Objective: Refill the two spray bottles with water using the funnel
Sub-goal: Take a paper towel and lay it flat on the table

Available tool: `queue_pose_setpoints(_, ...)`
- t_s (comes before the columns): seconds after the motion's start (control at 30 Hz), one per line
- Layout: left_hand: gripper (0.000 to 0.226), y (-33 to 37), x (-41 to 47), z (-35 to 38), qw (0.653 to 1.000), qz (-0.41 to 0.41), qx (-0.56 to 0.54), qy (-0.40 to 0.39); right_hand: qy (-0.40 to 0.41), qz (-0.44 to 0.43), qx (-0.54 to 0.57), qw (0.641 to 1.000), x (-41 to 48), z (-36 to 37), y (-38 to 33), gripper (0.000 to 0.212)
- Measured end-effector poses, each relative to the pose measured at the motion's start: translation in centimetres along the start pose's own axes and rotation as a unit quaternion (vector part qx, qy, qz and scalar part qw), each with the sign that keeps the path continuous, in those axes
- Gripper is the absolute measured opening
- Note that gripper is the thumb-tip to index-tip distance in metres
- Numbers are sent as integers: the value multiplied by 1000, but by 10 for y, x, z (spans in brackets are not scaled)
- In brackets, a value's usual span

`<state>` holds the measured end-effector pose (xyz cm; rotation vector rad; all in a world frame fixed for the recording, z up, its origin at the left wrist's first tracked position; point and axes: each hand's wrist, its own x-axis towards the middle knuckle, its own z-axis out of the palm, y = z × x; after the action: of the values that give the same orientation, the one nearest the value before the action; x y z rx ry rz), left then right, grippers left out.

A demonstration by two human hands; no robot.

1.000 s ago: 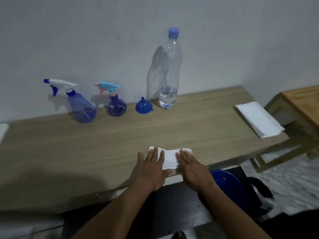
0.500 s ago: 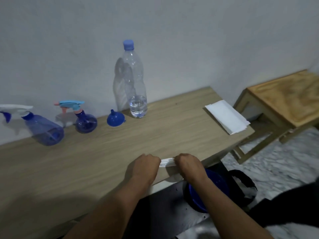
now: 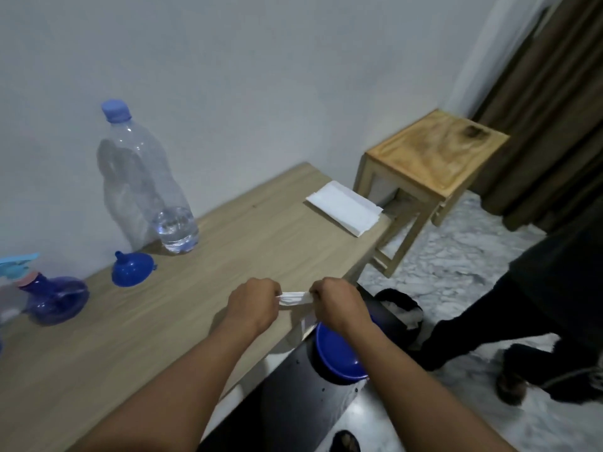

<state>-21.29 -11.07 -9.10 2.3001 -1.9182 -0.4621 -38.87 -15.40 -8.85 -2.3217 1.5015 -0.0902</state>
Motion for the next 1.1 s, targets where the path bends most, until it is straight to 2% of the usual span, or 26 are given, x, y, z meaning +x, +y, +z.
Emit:
queue_pose_setpoints(0.17,24,64,56,10,999,38,-24,4,48,72,57,995,17,-22,68,27)
queue_pose_setpoints(0.37,30,181,137,66,994,80,-78,-20,100,141,89,981,45,-49,200,23)
queue_pose_setpoints(0.6,17,302,234,147,988,101,-93,-76,70,277,104,953,86,-58,357,19)
queue_pose_setpoints(0.87,21,364,319,256,990,48,-95,-91,54,315,77,944,141,-8,456,22)
queue_pose_setpoints(1.0,27,368,336,286,989,63,-92,-99,36,339,60,938,151,15,485,30)
queue_pose_setpoints(1.1,27,353,316,291,987,23,-138,-83,24,344,81,935,138,24,490,28)
